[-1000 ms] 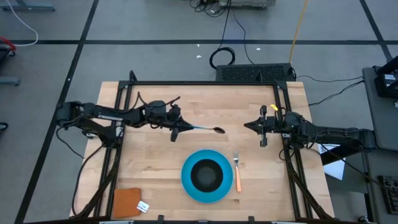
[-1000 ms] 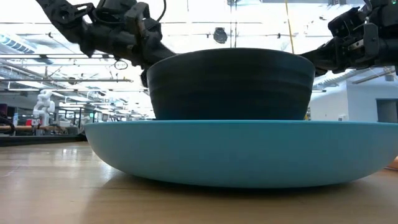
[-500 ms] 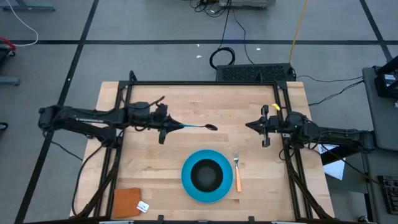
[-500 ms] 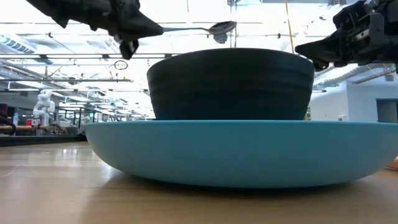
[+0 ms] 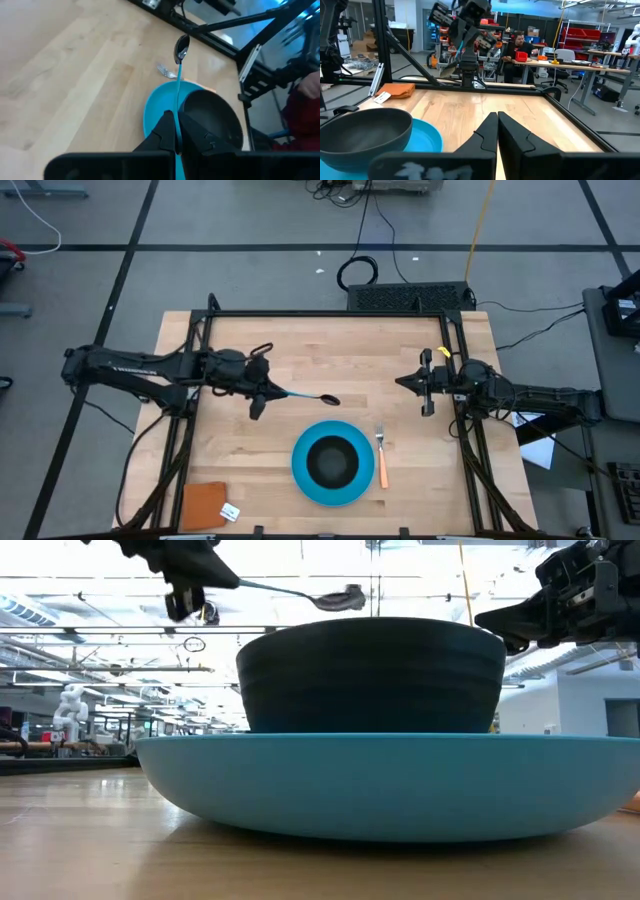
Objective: Set table place
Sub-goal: Put the blue spoon into the bowl
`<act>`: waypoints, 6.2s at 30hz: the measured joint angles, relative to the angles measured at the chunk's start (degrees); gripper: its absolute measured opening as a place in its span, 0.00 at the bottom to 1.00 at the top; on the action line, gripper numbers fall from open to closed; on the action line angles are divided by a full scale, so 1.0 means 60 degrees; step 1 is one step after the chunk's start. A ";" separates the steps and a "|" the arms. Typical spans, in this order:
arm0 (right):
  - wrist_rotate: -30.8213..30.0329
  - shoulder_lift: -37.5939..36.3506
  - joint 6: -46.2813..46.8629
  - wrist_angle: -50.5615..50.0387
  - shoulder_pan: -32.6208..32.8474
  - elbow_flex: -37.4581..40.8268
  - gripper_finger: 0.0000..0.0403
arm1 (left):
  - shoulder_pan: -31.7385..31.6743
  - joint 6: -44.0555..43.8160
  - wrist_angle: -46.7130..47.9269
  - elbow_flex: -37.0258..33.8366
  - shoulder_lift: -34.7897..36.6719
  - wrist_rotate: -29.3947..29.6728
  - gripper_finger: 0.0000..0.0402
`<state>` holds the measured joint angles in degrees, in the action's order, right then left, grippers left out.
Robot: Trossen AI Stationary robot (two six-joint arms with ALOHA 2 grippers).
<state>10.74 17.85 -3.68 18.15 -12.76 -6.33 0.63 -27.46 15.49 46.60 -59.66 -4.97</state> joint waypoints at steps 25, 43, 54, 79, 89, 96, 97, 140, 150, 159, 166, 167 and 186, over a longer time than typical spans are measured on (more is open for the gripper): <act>0.0000 0.0000 0.0112 -0.0144 0.0001 0.0004 0.00 | 0.0719 0.1115 0.1634 0.0699 0.0953 0.2581 0.01; 0.0000 0.0000 0.0097 -0.0139 -0.0002 0.0004 0.00 | 0.0959 -0.2369 -0.2678 -0.3245 0.2252 0.1437 0.01; 0.0000 0.0004 0.0106 -0.0146 -0.0002 0.0004 0.00 | 0.1675 -0.3477 -0.3186 -0.2466 0.0100 0.0489 0.01; -0.0011 0.0003 0.0134 -0.0113 -0.0002 0.0004 0.00 | 0.1828 -0.2006 0.4349 0.3908 -0.3722 -0.0925 0.01; -0.0017 0.0004 0.0184 -0.0097 0.0001 0.0004 0.00 | 0.1789 -0.1665 0.4383 0.4681 -0.5103 -0.1896 0.01; -0.0020 0.0022 0.0184 -0.0066 -0.0002 0.0004 0.00 | 0.1701 -0.1574 0.4395 0.5136 -0.5918 -0.2496 0.01; -0.0021 0.0022 0.0186 -0.0072 -0.0001 0.0004 0.00 | 0.1701 -0.1523 0.4417 0.5203 -0.6000 -0.2496 0.01; -0.0022 0.0022 0.0229 0.0005 0.0001 0.0004 0.00 | 0.1202 -0.1002 0.4451 0.5458 -0.6750 -0.2230 0.01; -0.0022 0.0040 0.0242 0.0064 0.0001 0.0004 0.00 | 0.1291 -0.1017 0.4267 0.5467 -0.7274 -0.2489 0.01; -0.0019 0.0095 0.0251 0.0106 -0.0002 0.0004 0.00 | 0.1347 -0.1078 0.4036 0.5470 -0.7471 -0.2697 0.01; -0.0020 0.0098 0.0251 0.0092 0.0000 0.0004 0.00 | 0.1358 -0.1192 0.4046 0.5468 -0.7471 -0.2683 0.02; -0.0021 0.0098 0.0255 0.0095 -0.0002 0.0004 0.00 | 0.1358 -0.1196 0.4046 0.5467 -0.7471 -0.2678 0.02; -0.0018 0.0098 0.0258 0.0087 -0.0002 0.0004 0.00 | 0.1358 -0.0839 0.4101 0.5452 -0.7479 -0.2307 0.07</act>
<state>10.63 18.44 -2.13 18.68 -12.77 -6.31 8.78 -32.49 40.10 79.31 -104.53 -18.81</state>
